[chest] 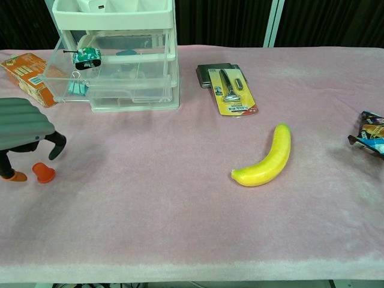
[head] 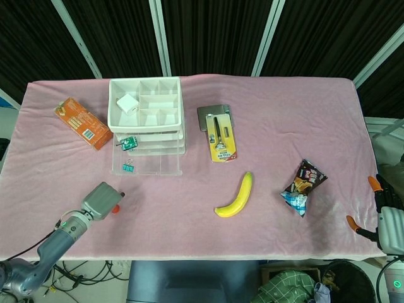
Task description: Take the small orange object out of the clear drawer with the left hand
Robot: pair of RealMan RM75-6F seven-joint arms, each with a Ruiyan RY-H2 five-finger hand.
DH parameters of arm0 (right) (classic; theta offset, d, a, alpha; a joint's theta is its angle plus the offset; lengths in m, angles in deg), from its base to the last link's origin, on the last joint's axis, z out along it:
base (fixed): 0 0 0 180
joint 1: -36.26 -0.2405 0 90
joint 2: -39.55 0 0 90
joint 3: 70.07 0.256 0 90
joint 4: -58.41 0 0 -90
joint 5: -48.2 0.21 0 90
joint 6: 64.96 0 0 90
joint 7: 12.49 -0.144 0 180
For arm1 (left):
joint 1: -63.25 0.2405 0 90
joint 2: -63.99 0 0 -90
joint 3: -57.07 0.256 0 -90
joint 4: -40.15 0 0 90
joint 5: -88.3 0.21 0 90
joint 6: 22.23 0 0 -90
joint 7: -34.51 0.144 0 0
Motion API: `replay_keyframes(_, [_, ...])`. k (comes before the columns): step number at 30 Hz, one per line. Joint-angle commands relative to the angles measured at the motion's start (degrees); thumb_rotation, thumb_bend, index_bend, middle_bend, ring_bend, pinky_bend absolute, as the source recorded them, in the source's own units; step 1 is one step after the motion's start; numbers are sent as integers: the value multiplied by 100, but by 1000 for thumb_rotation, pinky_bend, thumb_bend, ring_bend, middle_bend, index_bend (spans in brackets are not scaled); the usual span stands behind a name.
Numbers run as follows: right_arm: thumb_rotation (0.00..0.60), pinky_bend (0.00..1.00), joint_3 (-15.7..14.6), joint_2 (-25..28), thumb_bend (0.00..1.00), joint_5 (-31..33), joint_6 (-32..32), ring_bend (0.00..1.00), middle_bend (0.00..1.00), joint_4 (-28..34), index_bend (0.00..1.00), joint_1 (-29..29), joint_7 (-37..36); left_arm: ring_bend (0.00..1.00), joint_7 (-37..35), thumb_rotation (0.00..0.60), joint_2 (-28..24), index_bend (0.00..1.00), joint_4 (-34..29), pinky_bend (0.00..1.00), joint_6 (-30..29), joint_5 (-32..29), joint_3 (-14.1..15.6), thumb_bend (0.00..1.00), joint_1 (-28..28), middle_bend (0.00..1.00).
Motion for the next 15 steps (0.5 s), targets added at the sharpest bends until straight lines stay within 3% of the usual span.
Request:
replay_keyframes(1, [600, 123, 2, -1, 155, -5, -8, 0, 0, -4, 0, 1, -9, 1000, -179, 600, -116, 363, -180, 1000, -317, 68, -96, 127, 137, 1000])
replay_keyframes(5, [600, 123, 0, -2, 155, -14, -11, 0, 0, -24, 0, 2, -2, 959, -595, 600, -261, 215, -347, 973, -1257, 635, -145, 92, 536, 950])
replay_keyframes(7, [600, 123, -2, -5, 155, -17, -13, 0, 0, -35, 0, 0, 16, 822, -861, 600, -343, 126, -315, 836, -1918, 1087, -113, 82, 826, 743])
replay_keyframes(9, [600, 123, -7, -12, 155, -21, -12, 0, 0, -40, 0, -1, 36, 524, -1122, 600, -412, 35, -275, 544, -2440, 1373, -63, 73, 1095, 309])
replay_keyframes(11, [600, 123, -21, -23, 155, -38, -9, 0, 0, -31, 0, -3, 69, 254, -1495, 600, -506, 1, -279, 331, -2907, 1488, 34, 62, 1450, 59])
replay_keyframes(13, [600, 123, -36, -32, 155, -63, -13, 0, 0, -32, 0, -5, 112, 60, -1726, 600, -589, 0, -286, 144, -3112, 1530, 105, 46, 1651, 0])
replay_keyframes(15, [600, 123, -48, -47, 155, -92, -27, 0, 0, -40, 0, -6, 168, 2, -1978, 600, -708, 0, -310, 43, -3338, 1528, 169, 35, 1888, 0])
